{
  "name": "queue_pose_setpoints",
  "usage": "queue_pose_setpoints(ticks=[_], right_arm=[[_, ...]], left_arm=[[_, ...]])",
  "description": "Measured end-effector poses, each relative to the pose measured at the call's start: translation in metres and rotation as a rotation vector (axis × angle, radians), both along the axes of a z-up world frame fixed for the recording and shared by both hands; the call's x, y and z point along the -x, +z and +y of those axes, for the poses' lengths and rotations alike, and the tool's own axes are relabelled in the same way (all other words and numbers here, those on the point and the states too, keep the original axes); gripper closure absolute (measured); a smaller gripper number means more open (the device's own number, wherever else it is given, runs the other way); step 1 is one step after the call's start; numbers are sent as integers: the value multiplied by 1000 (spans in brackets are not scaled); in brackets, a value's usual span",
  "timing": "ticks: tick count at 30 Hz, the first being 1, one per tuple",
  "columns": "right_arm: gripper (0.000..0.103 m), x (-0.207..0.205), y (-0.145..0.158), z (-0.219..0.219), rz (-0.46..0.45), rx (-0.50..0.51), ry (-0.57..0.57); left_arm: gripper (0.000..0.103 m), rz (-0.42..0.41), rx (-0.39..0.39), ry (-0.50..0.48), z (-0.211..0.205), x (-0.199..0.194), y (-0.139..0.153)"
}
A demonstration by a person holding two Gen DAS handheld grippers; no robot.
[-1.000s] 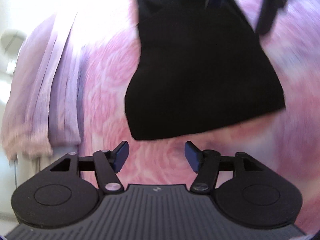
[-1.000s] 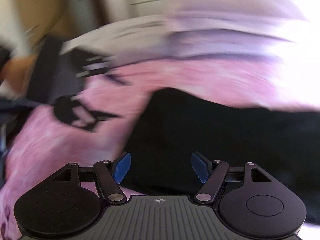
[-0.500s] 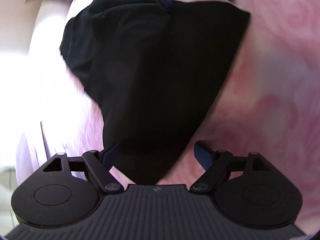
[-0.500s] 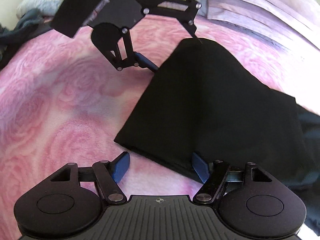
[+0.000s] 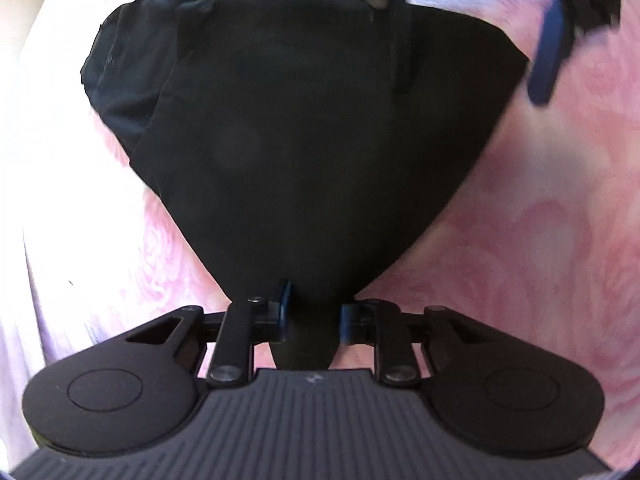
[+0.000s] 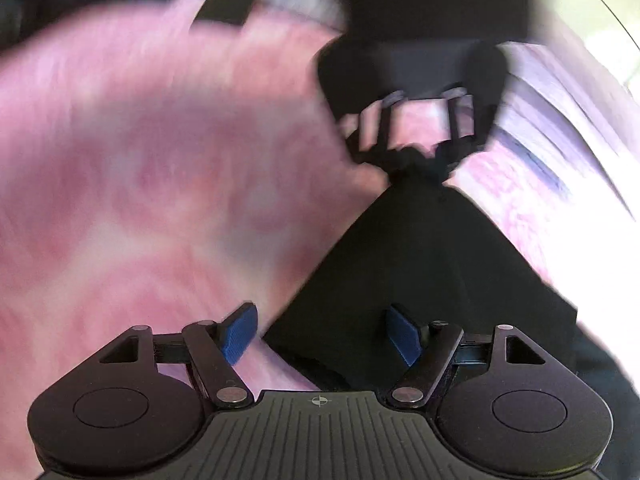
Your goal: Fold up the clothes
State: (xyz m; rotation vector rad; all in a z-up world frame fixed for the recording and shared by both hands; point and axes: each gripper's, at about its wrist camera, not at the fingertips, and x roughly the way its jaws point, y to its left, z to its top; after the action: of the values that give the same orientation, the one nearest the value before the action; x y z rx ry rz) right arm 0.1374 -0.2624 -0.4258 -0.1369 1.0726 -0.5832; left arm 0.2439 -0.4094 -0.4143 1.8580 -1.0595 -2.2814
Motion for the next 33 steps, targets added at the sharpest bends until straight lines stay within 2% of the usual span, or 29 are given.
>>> queue_pose_setpoints(ticks=[5, 6, 7, 8, 9, 11, 15, 18, 28, 33], right_arm=[[29, 19, 0, -3, 6, 95, -28], [35, 24, 2, -5, 2, 101, -47], [61, 29, 4, -8, 0, 103, -65], [69, 34, 8, -12, -16, 92, -70], [71, 39, 13, -15, -38, 73, -69], [82, 47, 25, -22, -74, 31, -61], [85, 53, 53, -21, -127, -18, -47], [85, 56, 76, -1, -162, -54, -48], [86, 48, 133, 113, -302, -297, 113], [86, 59, 149, 130, -381, -388, 128]], left_arm=[[86, 0, -43, 60, -9, 1, 14], [87, 2, -40, 65, -10, 1, 17], [87, 5, -38, 73, -9, 2, 19], [88, 7, -35, 79, -8, 2, 22], [90, 9, -32, 85, -7, 2, 24], [91, 17, -19, 97, -4, 1, 31], [93, 51, 15, 156, 13, -4, 53], [93, 57, 19, 196, 41, -13, 76], [93, -96, -149, 277, 187, -59, 139], [93, -93, -145, 319, 203, -53, 170]])
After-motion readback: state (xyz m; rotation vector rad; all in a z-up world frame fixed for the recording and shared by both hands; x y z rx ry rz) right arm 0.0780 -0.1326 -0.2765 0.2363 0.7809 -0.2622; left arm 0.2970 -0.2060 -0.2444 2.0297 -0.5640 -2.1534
